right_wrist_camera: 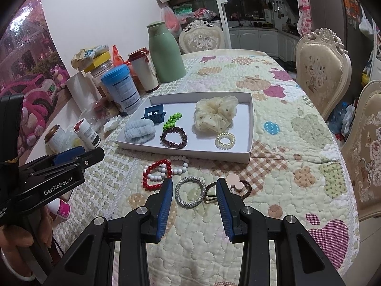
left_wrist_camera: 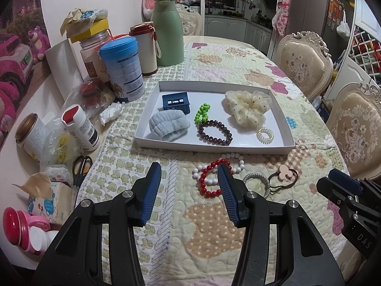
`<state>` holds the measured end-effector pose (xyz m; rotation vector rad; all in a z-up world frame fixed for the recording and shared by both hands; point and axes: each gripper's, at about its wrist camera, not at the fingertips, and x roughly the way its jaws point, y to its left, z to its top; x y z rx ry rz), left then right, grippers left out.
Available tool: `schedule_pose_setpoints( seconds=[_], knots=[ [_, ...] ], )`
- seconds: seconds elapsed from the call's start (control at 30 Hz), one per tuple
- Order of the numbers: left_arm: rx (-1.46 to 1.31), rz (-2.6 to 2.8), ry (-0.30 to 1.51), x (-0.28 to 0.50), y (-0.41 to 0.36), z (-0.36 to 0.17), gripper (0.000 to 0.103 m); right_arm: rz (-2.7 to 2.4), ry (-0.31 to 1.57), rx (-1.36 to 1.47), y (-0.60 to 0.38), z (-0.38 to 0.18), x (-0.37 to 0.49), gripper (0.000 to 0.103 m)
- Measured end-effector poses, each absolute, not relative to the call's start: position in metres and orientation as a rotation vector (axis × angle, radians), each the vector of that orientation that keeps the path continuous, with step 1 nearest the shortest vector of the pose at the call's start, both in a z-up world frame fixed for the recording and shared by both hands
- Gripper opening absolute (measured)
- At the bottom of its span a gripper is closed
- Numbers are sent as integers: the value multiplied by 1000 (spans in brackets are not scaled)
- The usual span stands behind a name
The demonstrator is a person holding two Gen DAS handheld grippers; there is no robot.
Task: Organize jewelry
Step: 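Move both tools back over the remaining jewelry beside the tray, then grasp the grey braided hair tie with the right tool while the left tool grasps the red bead bracelet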
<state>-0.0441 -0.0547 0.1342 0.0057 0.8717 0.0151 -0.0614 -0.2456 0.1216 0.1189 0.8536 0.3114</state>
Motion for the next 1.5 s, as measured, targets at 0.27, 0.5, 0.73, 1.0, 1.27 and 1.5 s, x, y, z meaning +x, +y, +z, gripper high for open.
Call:
schedule_pose_setpoints(
  seconds=[0.27,0.5,0.73,1.0,1.27,1.5],
  knots=[
    [4,14,878,-43,-54,132,49,313,866,118,-244,117,-59,36],
    [-41,3,931,-36,-43,120,49,326,902,128,-244,102,-56,36],
    [-141,-46,1061,-20,-28,86,49,363,961,139,-235,70,-46,36],
    [-203,-133,1198,3,-31,46,49,362,1004,94,-220,37,-11,36],
    [-199,-139,1243,23,-40,21,49,364,1038,1,-209,18,15,32],
    [-155,-148,1208,30,-48,19,15,377,1023,-97,-200,13,22,7]
  ],
)
